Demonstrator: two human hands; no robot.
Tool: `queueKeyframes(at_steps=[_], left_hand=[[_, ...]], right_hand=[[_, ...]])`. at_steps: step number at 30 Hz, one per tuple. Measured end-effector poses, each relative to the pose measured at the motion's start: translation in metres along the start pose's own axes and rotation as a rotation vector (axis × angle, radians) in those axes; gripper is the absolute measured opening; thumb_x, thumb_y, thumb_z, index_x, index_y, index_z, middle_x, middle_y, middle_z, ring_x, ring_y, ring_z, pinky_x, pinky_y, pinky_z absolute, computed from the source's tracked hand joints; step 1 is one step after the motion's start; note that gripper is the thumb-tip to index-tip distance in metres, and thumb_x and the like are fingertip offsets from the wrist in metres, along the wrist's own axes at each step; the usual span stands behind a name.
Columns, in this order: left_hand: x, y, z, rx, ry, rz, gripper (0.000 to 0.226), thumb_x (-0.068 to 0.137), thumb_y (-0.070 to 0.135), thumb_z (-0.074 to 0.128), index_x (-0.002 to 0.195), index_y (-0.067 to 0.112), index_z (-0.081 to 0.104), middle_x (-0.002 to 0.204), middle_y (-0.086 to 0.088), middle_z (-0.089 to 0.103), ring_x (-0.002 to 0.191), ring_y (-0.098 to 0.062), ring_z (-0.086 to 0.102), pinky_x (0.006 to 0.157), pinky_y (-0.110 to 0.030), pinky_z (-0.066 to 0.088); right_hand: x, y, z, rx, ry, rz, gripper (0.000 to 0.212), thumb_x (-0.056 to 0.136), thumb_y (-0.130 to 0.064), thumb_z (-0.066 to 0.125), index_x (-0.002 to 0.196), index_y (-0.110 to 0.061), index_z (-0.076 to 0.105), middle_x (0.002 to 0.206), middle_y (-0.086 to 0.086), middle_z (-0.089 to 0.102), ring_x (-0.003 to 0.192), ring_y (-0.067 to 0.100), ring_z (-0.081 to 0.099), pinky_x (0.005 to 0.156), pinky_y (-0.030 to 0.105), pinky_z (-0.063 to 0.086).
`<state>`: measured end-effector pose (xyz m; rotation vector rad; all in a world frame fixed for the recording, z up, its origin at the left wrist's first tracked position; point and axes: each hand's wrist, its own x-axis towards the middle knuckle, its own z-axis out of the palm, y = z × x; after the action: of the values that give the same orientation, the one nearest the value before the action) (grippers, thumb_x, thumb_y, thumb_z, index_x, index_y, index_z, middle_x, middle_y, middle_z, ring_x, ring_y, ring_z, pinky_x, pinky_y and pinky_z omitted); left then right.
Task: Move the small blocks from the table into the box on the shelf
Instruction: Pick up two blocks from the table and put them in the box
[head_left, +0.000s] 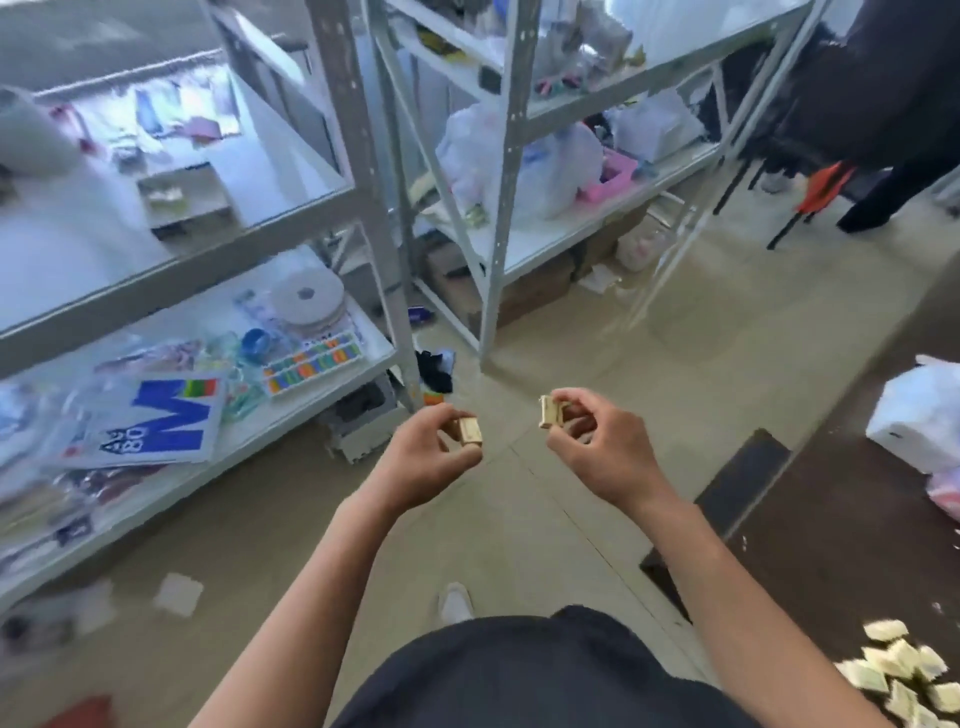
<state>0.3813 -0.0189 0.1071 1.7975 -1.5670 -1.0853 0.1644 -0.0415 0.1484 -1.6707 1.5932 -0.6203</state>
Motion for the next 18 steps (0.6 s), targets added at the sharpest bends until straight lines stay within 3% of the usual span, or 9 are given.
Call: queueKeyframes(at_steps=[6,14,18], left_hand=[[0.007,-0.039,-0.067,-0.095,0.115,-0.08,0.032,0.072,0.03,0.073,0.102,0.031,0.062,0.094,0.007,0.06,0.081,-0.009,0.057,0.073,-0.027,0.049],[0.06,-0.066,-0.115,-0.152,0.219,-0.161,0.029,0.078,0.036,0.072,0.106,0.034,0.063,0.093,0.012,0.058,0.077,-0.003,0.054,0.069,-0.018,0.04],[0.103,-0.065,-0.151,-0.144,0.244,-0.163,0.025,0.081,0.025,0.072,0.104,0.028,0.062,0.089,0.01,0.061,0.071,-0.004,0.058,0.06,-0.014,0.043]], right_hand=[[0.044,-0.06,0.052,-0.008,-0.12,-0.12,0.033,0.076,-0.016,0.07,0.107,-0.028,0.066,0.083,-0.01,0.067,0.071,0.002,0.062,0.06,0.008,0.048],[0.141,-0.088,0.095,-0.006,-0.193,-0.13,0.033,0.075,-0.02,0.072,0.106,-0.027,0.068,0.085,-0.008,0.069,0.074,0.004,0.064,0.07,0.025,0.057],[0.202,-0.119,0.122,-0.001,-0.254,-0.193,0.033,0.073,-0.028,0.071,0.105,-0.033,0.066,0.081,-0.011,0.069,0.075,0.006,0.065,0.073,0.034,0.059]])
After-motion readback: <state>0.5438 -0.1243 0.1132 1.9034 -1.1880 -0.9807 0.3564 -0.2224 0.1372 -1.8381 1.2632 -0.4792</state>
